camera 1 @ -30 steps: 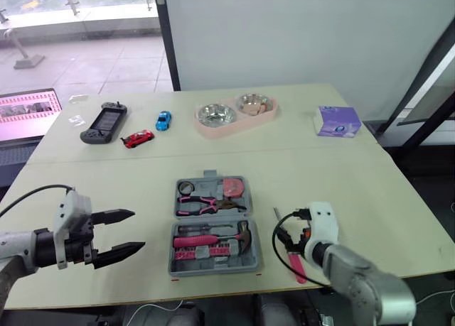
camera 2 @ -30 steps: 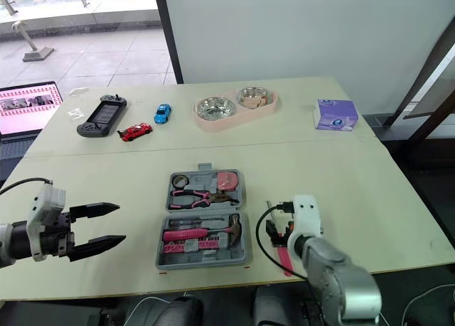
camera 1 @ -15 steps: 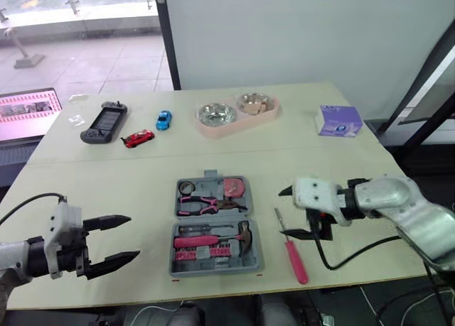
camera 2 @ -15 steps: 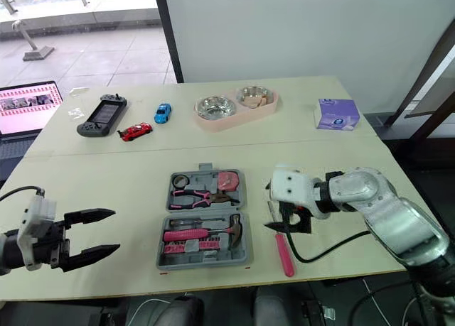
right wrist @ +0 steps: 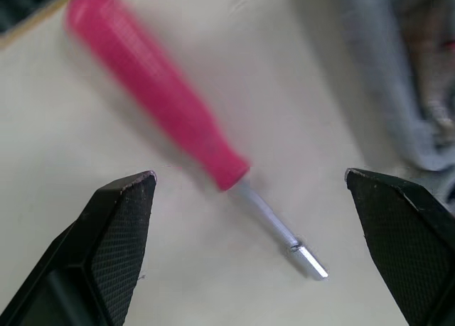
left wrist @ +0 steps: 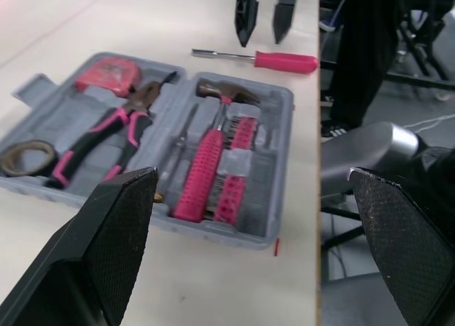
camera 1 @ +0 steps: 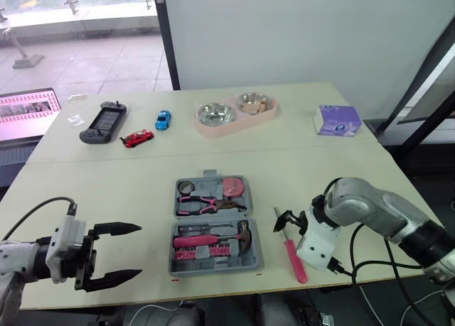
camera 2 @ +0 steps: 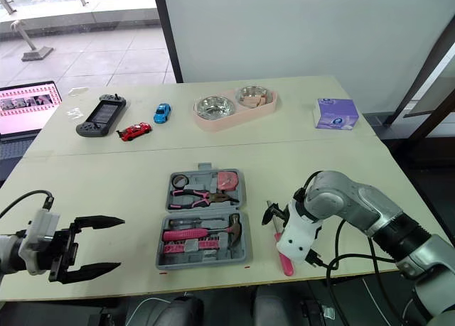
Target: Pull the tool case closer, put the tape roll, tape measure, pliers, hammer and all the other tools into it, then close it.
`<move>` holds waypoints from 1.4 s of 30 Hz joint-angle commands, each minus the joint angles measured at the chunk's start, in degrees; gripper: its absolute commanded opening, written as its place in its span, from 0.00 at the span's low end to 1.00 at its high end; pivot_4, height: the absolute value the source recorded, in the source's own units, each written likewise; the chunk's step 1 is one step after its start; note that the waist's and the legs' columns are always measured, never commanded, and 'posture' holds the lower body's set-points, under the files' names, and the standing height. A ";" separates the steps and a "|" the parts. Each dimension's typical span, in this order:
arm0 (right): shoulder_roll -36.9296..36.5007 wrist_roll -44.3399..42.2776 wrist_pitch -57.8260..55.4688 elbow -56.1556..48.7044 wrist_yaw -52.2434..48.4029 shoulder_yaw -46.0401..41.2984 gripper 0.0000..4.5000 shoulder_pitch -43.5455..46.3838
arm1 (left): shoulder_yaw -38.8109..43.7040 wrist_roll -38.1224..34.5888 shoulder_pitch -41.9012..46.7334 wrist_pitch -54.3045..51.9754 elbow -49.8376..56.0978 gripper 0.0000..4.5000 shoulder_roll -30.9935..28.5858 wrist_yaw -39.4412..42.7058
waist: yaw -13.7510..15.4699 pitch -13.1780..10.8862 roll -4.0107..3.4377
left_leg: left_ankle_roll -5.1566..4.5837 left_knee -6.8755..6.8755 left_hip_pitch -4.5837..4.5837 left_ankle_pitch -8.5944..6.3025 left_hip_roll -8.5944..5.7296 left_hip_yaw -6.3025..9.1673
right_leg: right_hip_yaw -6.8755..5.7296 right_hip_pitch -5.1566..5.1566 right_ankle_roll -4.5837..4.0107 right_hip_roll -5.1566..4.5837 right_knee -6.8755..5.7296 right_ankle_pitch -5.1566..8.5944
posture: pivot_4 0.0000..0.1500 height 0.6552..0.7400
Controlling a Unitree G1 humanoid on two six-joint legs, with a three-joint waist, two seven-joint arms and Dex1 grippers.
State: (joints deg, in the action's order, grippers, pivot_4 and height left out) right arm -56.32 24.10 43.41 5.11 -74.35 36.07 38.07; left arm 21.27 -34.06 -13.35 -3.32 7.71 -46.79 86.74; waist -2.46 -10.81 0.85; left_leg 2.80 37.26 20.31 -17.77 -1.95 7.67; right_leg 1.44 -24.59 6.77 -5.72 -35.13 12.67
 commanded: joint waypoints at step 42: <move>2.60 -29.84 -112.81 -25.95 -13.68 -16.21 0.09 -3.13 | -1.05 -0.41 1.79 -0.98 0.76 1.00 0.85 -3.36 | 0.41 -0.06 -0.04 | -0.03 -0.14 -0.54 -0.03 0.87 0.00 | 0.05 0.25 -0.79 0.94 -0.05 -0.12 | 1.00 0.95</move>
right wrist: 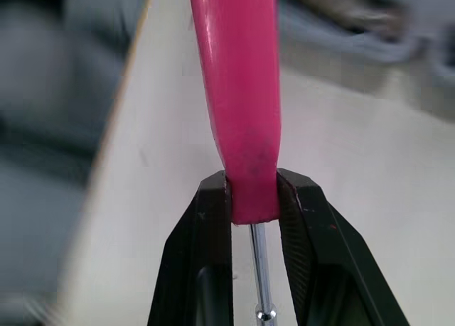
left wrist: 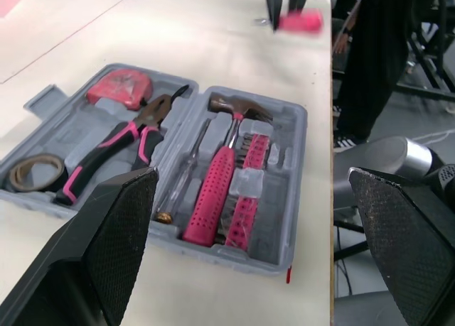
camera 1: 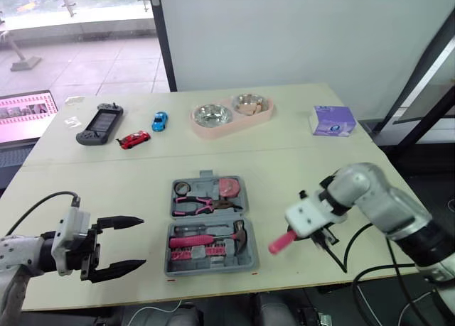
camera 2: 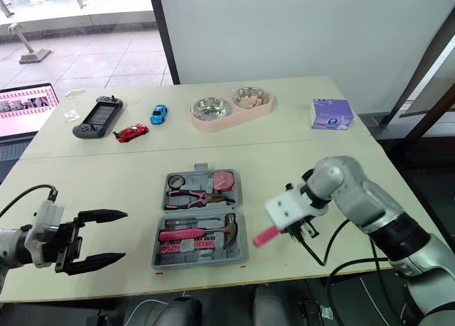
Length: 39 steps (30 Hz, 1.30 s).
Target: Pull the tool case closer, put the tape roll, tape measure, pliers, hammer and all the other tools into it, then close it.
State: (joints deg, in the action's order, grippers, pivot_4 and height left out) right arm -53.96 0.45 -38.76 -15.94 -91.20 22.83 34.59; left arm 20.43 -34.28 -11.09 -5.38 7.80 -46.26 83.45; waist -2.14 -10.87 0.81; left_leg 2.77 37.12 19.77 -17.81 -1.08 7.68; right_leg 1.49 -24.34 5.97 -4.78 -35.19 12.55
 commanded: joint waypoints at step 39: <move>34.59 -3.17 11.11 -7.85 80.11 -16.51 0.81 -45.06 | 0.55 -2.25 1.58 0.27 0.73 1.00 -0.74 0.15 | -0.09 0.35 0.18 | 0.01 0.08 0.39 0.01 0.01 -0.05 | 0.03 -0.33 -0.02 0.05 0.02 -0.05 | 1.00 0.95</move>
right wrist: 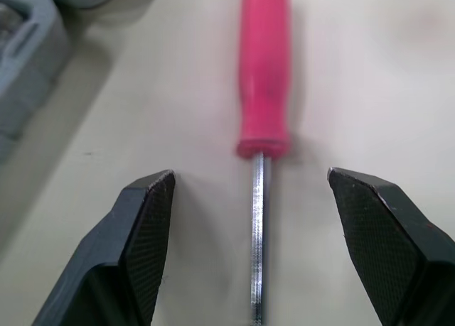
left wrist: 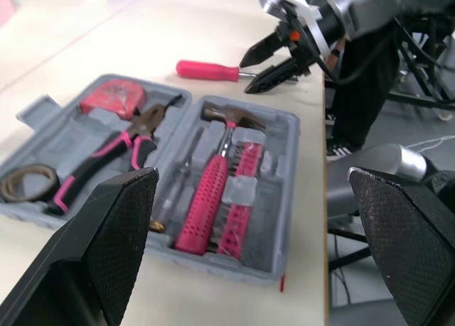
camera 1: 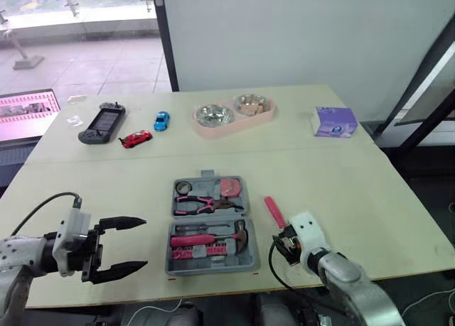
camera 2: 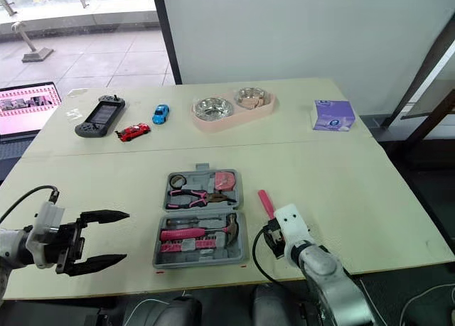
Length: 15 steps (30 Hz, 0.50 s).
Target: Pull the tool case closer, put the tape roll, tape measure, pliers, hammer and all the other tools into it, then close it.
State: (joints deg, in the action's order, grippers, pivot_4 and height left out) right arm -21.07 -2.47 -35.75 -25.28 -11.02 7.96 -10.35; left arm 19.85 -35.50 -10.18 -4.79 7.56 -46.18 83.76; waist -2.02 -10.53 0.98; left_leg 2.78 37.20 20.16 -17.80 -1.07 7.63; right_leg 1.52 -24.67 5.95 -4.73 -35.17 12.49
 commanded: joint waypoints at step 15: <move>7.23 -1.75 14.47 13.82 -2.45 -3.05 0.81 3.11 | 0.32 -0.38 2.51 -0.21 -0.25 1.00 -0.95 0.67 | -0.51 0.00 0.01 | 0.00 -0.05 -0.11 0.00 0.01 0.03 | 0.01 0.04 -0.02 0.02 -0.04 0.00 | 1.00 0.95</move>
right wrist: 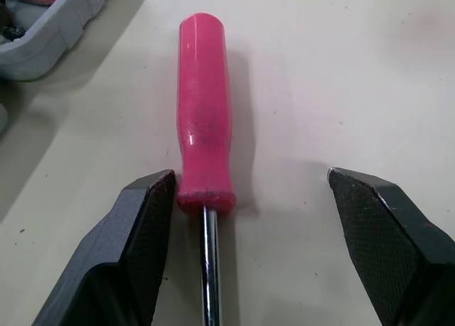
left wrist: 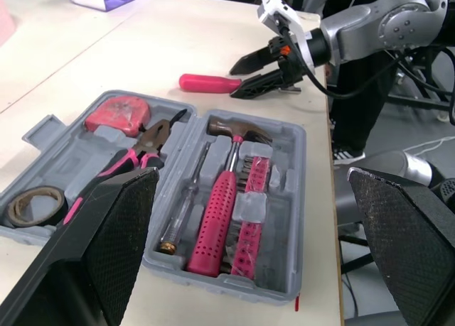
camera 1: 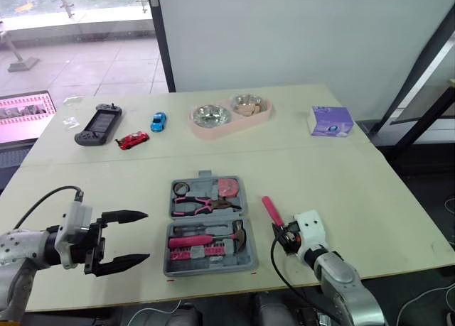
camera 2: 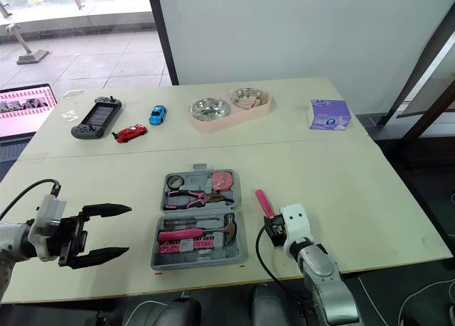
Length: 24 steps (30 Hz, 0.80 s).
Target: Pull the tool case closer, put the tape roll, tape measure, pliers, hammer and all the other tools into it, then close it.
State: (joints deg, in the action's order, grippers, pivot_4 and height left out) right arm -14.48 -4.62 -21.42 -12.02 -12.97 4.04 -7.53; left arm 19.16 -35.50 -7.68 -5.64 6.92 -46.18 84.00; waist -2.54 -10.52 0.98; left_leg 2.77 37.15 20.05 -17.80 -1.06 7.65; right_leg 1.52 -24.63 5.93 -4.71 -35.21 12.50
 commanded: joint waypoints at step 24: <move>-25.77 -15.93 -28.97 -29.91 -32.87 7.54 0.09 29.28 | 3.63 -0.47 -0.63 0.78 -3.60 1.00 -2.75 2.12 | -0.01 -0.16 -0.24 | -0.01 0.02 0.00 0.00 0.00 0.03 | -0.01 0.00 -0.01 0.00 0.00 0.00 | 1.00 0.95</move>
State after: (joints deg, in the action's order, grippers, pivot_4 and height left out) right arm -39.40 -15.83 -44.68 -38.05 -41.53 8.78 19.07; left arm 21.65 -35.55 -8.54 -5.54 4.08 -47.95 85.00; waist -2.55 -10.69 0.75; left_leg 2.75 37.16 20.04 -17.80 -1.01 7.74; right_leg 1.43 -24.62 5.93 -4.67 -35.22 12.49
